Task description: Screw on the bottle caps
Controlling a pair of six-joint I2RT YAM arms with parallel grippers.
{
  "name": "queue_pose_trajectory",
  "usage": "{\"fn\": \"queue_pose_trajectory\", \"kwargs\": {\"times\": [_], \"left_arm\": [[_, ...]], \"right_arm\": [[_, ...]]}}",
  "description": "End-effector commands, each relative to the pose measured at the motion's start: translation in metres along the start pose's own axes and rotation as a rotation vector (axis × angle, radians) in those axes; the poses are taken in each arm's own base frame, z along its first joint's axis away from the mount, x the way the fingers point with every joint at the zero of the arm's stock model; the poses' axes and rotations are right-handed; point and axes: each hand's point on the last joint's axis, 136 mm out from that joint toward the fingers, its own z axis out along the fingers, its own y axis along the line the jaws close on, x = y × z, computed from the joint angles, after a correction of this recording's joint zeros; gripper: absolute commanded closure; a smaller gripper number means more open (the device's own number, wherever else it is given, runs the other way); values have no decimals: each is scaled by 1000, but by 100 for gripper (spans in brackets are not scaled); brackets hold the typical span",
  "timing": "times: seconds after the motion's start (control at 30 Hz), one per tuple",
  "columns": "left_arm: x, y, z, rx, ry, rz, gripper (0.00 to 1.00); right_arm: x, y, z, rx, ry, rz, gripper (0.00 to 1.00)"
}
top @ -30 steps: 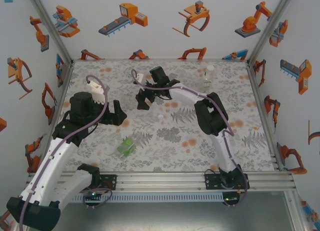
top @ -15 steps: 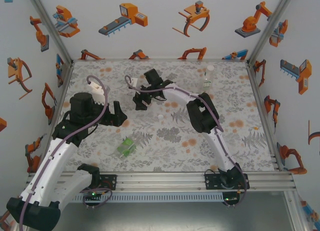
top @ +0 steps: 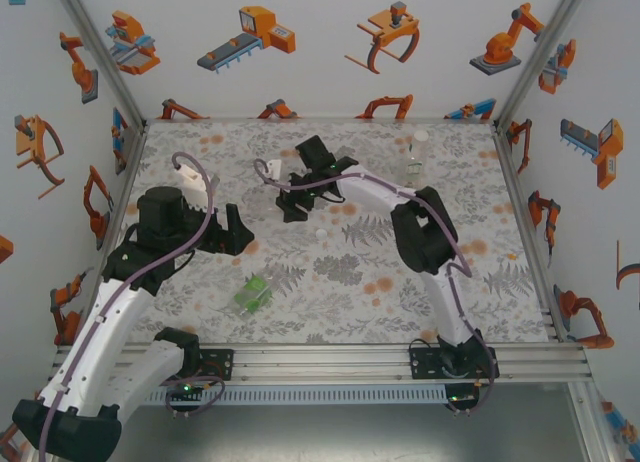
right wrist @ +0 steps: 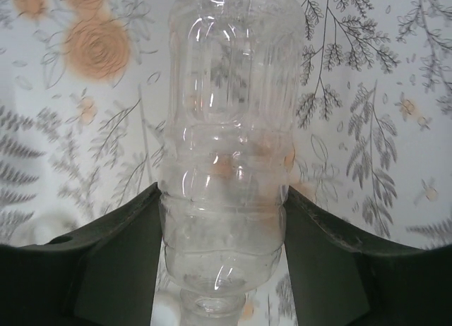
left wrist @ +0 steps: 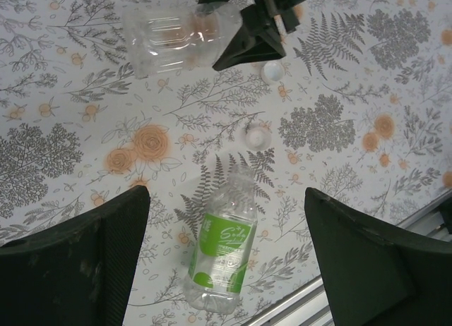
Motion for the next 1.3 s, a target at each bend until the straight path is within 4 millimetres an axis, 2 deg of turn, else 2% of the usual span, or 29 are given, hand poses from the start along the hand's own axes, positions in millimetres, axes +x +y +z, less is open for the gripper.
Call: {"fn": "queue_pose_trajectory", "kwargs": {"times": [0.0,0.17,0.3,0.57,0.77,0.9,1.07,1.27], "left_arm": [[-17,-15,-15,62,-57,45,18],[-25,-29,-21,128,-71,82,18],[-30,-47,-24,229,-63,131,18],[-43,-89,-43,450,-99,276,16],[-44,-113,-50,552,-78,383,12],[-29,-132,-46,614,30,463,12],[-25,-152,-45,710,70,484,10],[-17,-165,-36,768,123,477,10]], "right_arm": [[-35,13,-48,67,-34,-147,57],[-42,44,-97,126,-37,-271,60],[-45,70,-129,194,-8,-423,64],[-50,119,-170,301,105,-796,73],[-63,156,-185,324,120,-1011,80],[-74,177,-190,340,126,-1124,82],[-81,191,-191,359,149,-1221,84],[-97,202,-196,399,139,-1308,86]]}}
